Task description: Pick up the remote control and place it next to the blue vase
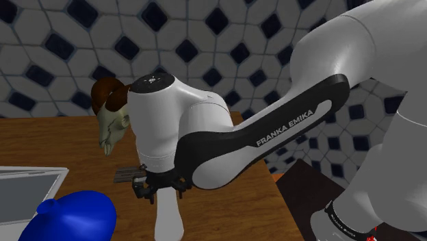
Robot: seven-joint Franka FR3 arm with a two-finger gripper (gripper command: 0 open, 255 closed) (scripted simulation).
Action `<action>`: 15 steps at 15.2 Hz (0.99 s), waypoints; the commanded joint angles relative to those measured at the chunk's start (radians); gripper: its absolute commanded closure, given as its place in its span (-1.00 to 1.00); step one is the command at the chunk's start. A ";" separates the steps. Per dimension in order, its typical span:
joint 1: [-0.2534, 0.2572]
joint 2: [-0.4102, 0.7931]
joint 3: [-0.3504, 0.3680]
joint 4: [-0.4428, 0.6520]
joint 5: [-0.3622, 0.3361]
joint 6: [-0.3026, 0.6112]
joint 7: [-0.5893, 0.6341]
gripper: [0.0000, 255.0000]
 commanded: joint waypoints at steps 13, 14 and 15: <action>0.025 0.088 -0.029 -0.059 -0.075 0.130 0.049 1.00; 0.025 0.088 -0.029 -0.059 -0.075 0.130 0.049 1.00; 0.025 0.088 -0.029 -0.059 -0.075 0.130 0.049 1.00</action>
